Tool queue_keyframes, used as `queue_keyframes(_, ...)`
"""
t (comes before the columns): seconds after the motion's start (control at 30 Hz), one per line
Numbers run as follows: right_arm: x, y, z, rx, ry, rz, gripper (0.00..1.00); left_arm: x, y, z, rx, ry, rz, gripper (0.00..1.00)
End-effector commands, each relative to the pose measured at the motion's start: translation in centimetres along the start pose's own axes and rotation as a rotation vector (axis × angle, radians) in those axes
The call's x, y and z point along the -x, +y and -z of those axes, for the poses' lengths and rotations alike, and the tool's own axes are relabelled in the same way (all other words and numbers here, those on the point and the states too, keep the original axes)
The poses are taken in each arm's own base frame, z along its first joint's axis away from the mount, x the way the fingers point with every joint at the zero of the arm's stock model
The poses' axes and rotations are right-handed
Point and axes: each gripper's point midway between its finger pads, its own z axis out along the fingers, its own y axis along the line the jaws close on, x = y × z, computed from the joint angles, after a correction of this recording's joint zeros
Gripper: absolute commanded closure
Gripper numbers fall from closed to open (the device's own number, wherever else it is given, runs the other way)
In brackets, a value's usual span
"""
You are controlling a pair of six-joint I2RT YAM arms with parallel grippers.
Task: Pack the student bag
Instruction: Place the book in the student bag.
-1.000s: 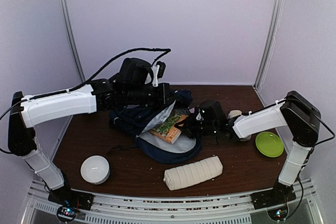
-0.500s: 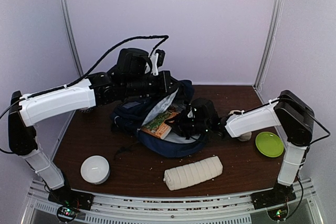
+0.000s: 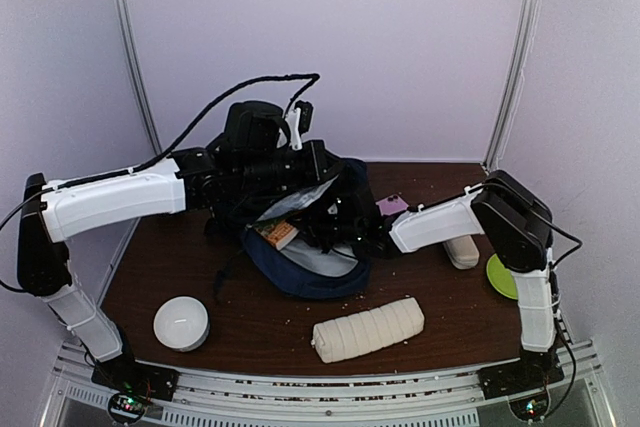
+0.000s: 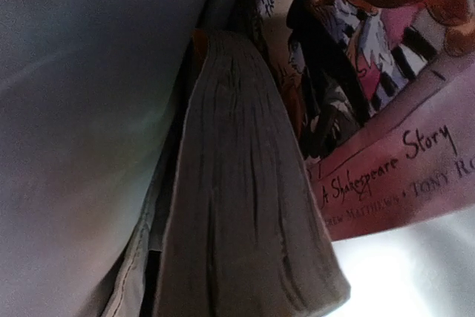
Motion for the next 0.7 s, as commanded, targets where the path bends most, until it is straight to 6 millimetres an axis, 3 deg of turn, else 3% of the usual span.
queue_keyframes(0.0,-1.0,2.0,-1.1,0.102,0.021,-0.019,1.00,5.9,-8.8,4.4,-0.350,-0.233,0.036,1.00)
queue_keyframes(0.03,-0.9,1.9,-0.9,0.107,0.017,-0.022,1.00,5.3,-8.3,4.1,-0.337,-0.225,0.040,1.00)
queue_keyframes(0.17,-0.4,1.5,0.6,0.098,0.000,0.008,0.65,3.2,-5.8,3.5,-0.287,-0.205,0.057,1.00)
queue_keyframes(0.27,0.0,1.0,1.9,0.060,-0.018,0.032,0.54,2.1,-4.6,3.3,-0.259,-0.195,0.065,1.00)
queue_keyframes(0.43,0.3,-0.8,3.4,-0.015,-0.030,0.050,0.47,1.2,-3.5,2.9,-0.231,-0.185,0.072,1.00)
queue_keyframes(0.67,0.9,-2.6,5.7,-0.134,-0.050,0.119,0.42,1.2,-3.4,2.4,-0.220,-0.176,0.059,1.00)
